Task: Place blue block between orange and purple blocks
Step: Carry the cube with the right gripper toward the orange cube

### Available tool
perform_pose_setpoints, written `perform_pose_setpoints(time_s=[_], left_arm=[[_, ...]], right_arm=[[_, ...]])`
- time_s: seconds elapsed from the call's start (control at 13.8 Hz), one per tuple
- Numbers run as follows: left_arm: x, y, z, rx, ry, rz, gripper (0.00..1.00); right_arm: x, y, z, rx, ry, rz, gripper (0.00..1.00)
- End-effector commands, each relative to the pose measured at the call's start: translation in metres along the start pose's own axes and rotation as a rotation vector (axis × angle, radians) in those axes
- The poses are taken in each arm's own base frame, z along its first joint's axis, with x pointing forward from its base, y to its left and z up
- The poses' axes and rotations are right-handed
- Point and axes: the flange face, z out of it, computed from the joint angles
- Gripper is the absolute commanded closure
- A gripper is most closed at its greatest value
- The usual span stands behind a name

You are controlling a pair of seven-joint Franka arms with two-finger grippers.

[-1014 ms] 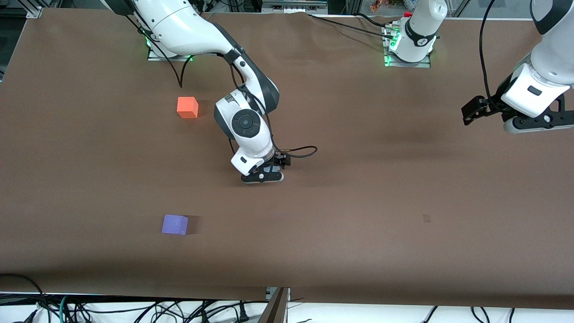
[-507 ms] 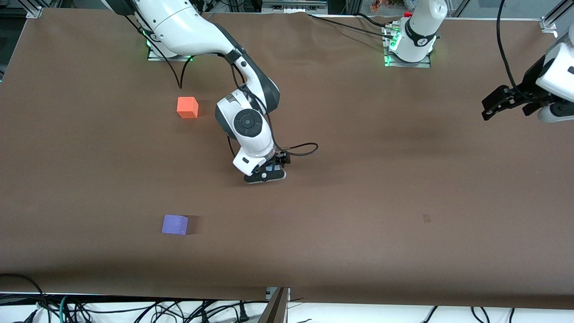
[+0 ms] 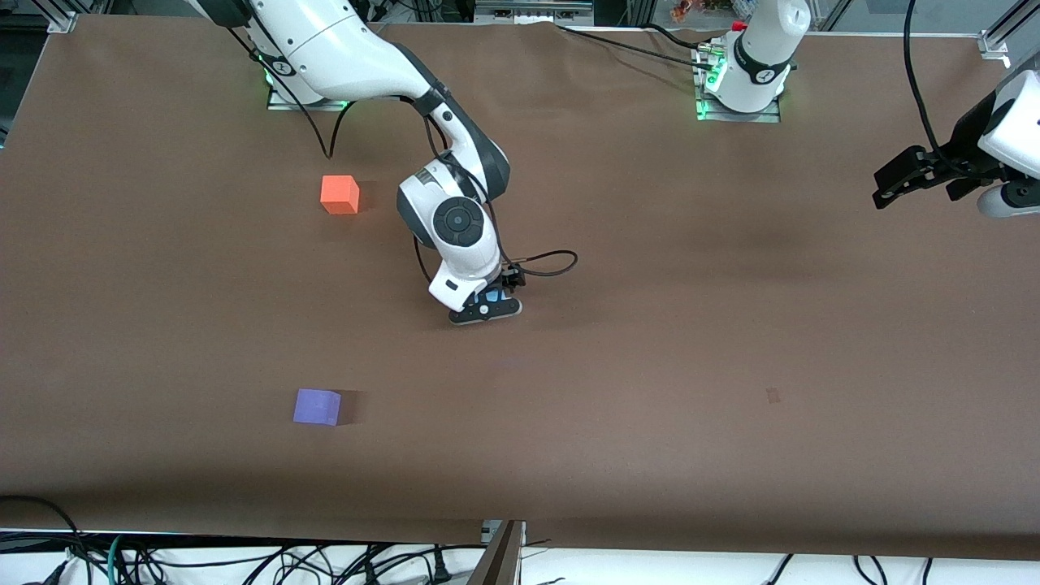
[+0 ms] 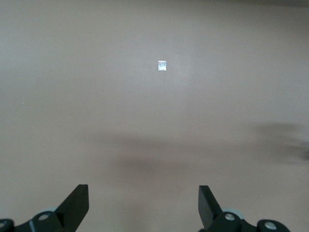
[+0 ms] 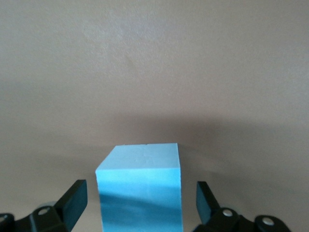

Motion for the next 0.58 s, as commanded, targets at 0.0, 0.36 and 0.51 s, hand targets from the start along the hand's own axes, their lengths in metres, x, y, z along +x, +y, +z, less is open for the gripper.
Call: perform_pose_setpoints(time_s=[0.0,0.36,0.51], left_arm=[[0.004,-0.004,-0.007,-0.023,-0.007,0.020,0.00],[0.007,-0.004,-0.003,-0.016,-0.014,0.040,0.00],[0.016,0.001,0.008,-0.011,-0.026,0.055,0.00]], right_arm=[[-0.005,-0.002,0.001,-0.015,0.000,-0.025,0.03],[0.001,0.004,-0.009,-0.007,0.003,-0.033,0.74],[0.014,0.042,-0.051,-0.049,-0.033,0.015,0.74]])
